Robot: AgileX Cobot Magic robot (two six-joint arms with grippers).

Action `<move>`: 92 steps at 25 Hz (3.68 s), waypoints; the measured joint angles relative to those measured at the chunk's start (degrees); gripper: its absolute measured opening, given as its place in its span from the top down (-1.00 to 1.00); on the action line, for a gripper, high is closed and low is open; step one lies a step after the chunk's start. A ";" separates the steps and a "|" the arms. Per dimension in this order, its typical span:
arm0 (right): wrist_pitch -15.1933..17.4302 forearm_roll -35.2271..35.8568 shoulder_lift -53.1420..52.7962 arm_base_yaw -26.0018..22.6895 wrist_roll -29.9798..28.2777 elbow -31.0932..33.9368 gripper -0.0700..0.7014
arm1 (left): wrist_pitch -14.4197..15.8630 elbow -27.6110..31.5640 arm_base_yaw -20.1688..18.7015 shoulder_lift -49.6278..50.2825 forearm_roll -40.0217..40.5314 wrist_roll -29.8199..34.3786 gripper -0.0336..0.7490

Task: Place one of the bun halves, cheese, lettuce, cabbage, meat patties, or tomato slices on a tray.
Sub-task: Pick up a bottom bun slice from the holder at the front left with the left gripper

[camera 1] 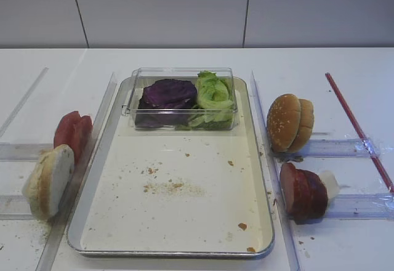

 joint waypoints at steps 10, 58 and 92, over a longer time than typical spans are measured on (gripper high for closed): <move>0.00 -0.09 0.00 0.00 0.00 0.00 -0.97 | 0.00 0.13 0.00 0.00 0.00 0.00 -0.53; 0.00 -0.21 0.00 0.00 0.30 0.00 -0.97 | -0.10 -6.01 0.00 3.05 -5.32 7.25 -0.53; 0.00 -0.21 0.00 0.00 0.56 0.00 -0.97 | -5.68 -23.25 -8.37 51.80 -25.41 17.13 -0.48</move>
